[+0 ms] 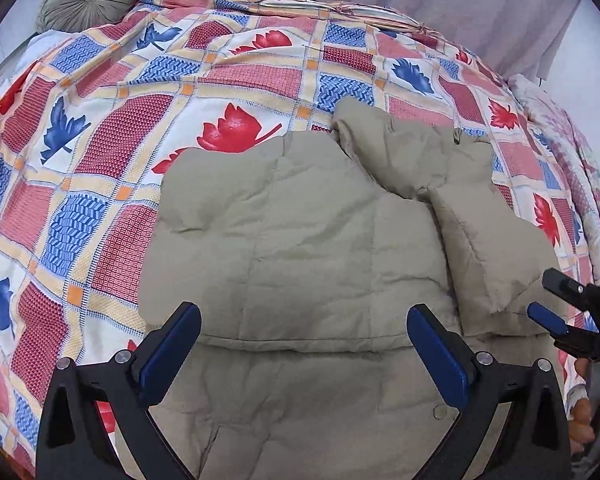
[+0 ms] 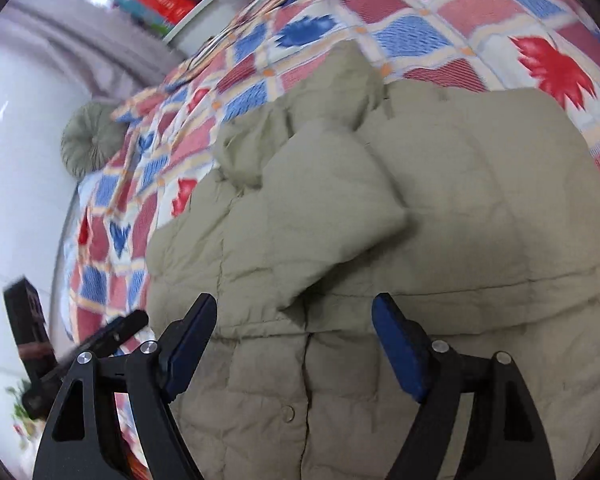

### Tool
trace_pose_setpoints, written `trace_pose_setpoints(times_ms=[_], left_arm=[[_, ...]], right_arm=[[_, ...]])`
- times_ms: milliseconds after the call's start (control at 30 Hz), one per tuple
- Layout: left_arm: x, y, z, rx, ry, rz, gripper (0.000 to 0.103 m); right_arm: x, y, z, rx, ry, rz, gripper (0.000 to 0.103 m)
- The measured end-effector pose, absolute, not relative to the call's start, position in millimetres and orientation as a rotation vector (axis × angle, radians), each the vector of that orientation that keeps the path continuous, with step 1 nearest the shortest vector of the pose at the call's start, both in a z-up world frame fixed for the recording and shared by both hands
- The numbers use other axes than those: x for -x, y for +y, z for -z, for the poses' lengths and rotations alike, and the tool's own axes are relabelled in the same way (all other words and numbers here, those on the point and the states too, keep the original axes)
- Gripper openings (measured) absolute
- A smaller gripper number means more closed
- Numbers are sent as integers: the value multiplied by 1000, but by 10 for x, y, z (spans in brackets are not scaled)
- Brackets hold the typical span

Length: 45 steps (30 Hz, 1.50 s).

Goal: Fold large clothes

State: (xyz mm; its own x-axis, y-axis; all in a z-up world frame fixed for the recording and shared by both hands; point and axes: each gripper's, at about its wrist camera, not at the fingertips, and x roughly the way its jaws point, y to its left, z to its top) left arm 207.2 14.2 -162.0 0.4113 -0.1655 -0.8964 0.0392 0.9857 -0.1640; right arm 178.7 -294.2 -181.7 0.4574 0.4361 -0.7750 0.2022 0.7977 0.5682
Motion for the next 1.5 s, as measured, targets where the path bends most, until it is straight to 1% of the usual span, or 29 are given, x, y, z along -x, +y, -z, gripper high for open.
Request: trace_pose_setpoints(times_ms=[33,67,100,133,167,233,333,433,467,500,533,567,667,800,833,867,900,933,967,1000,1033,1067,1200,1233,1267,1367,1500], left_arm=[[-2069,157,1622,134,1144,127,103],[-2063,180,1621,142,1146,121,103],[-2055,209,1621,148,1145,115,103],[-2044,245,1618,152,1144,109,103],[-2036,284,1615,156,1144,105,103],[-2025,377,1605,170,1140,101,103],[-2037,530,1585,202,1136,99,103],[-2069,681,1578,276,1132,92,103],[-2085,710,1586,305,1136,102,103],[-2106,723,1596,334,1143,117,103],[-2129,708,1613,360,1152,138,103],[-2153,678,1631,377,1161,162,103],[-2232,488,1705,391,1181,245,103],[-2434,120,1948,372,1221,327,103],[-2485,45,2023,365,1236,328,103],[-2543,-24,2109,359,1252,324,103],[-2600,-94,2192,354,1268,320,103],[-2647,-161,2256,353,1278,322,96],[-2681,-233,2301,350,1283,323,78],[-2723,-311,2339,346,1297,330,63],[-2760,-386,2368,353,1318,357,21],[-2781,-449,2374,372,1335,382,9],[-2672,-511,2085,343,1247,388,9],[-2628,-470,2039,339,1235,385,9],[-2597,-436,2035,334,1235,380,9],[-2543,-387,2213,281,1288,342,9],[-2554,-351,2386,266,1300,300,10]], right_arm=[[-1802,-3090,1864,-759,1098,-130,82],[-1821,-3193,1908,-825,1092,-107,76],[-1852,-3251,1935,-867,1083,-92,66],[-1899,-3286,1945,-878,1077,-78,42],[-1953,-3287,1946,-860,1083,-65,28],[-2086,-3192,1925,-823,1073,-81,24],[-2261,-2851,1788,-699,1057,-168,23],[-2348,-2380,1743,-581,1103,-296,24],[-2355,-2223,1768,-533,1135,-316,28],[-2356,-2068,1812,-476,1178,-330,36],[-2350,-1898,1887,-410,1242,-350,59],[-2320,-1800,1938,-366,1280,-359,67],[-2117,-1710,1980,-264,1294,-368,67],[-1796,-2170,2001,-283,1291,-284,66],[-1703,-2364,2005,-292,1286,-242,54],[-1628,-2540,2016,-297,1281,-209,36],[-1574,-2676,2034,-294,1282,-180,33],[-1513,-2853,2054,-287,1283,-127,32],[-1474,-3000,2055,-285,1277,-83,30],[-1443,-3137,2061,-285,1268,-47,30],[-1423,-3273,2060,-283,1255,-7,30],[-1418,-3370,2061,-281,1241,24,30],[-1516,-3696,2072,-214,1197,180,29],[-1540,-3767,2049,-177,1183,225,26],[-1542,-3833,2009,-145,1165,265,19],[-1501,-4023,1937,-170,1130,290,13],[-1514,-4021,2169,-149,1177,297,12]])
